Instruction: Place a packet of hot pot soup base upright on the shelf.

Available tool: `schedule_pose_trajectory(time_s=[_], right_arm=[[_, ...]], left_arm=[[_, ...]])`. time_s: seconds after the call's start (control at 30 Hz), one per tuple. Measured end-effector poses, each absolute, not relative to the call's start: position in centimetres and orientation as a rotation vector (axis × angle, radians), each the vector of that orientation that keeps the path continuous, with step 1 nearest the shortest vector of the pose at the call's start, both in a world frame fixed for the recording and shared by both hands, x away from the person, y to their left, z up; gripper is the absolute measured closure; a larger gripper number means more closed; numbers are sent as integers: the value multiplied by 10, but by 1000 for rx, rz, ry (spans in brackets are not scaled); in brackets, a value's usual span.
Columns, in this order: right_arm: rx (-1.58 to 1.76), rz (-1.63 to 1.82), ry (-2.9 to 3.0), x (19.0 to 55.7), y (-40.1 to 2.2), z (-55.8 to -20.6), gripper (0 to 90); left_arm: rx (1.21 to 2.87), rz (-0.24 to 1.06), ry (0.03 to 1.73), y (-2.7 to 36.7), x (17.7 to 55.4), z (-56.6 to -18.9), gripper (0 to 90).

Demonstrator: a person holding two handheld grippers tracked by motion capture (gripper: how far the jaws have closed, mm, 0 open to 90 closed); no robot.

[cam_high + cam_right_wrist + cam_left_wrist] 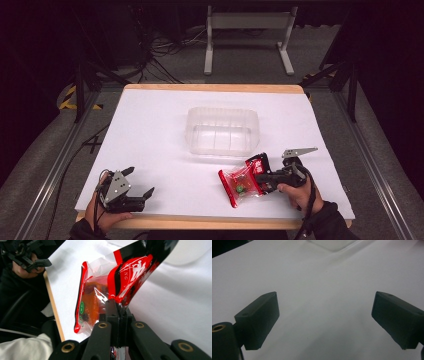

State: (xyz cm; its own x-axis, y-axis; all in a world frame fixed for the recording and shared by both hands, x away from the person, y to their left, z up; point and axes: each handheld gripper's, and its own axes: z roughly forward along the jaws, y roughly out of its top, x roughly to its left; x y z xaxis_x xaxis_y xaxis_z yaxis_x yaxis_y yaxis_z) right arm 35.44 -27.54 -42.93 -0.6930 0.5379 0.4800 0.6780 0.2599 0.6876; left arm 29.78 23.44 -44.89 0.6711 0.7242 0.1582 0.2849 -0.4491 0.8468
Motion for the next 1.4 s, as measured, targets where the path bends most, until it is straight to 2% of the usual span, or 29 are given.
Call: schedule_pose_trajectory(time_s=[0.5, 0.87, 1.4], right_arm=[[-1141, -1546, -2532, 329, -274, -383, 900], [-1102, -1541, -2639, 326, -262, -358, 900], [-1149, -1664, -2607, 351, -251, -328, 900]], left_arm=[[2023, 647, 768, 234, 296, -448, 82], [2029, 653, 774, 234, 295, -449, 80], [2028, 650, 777, 234, 296, -449, 80]])
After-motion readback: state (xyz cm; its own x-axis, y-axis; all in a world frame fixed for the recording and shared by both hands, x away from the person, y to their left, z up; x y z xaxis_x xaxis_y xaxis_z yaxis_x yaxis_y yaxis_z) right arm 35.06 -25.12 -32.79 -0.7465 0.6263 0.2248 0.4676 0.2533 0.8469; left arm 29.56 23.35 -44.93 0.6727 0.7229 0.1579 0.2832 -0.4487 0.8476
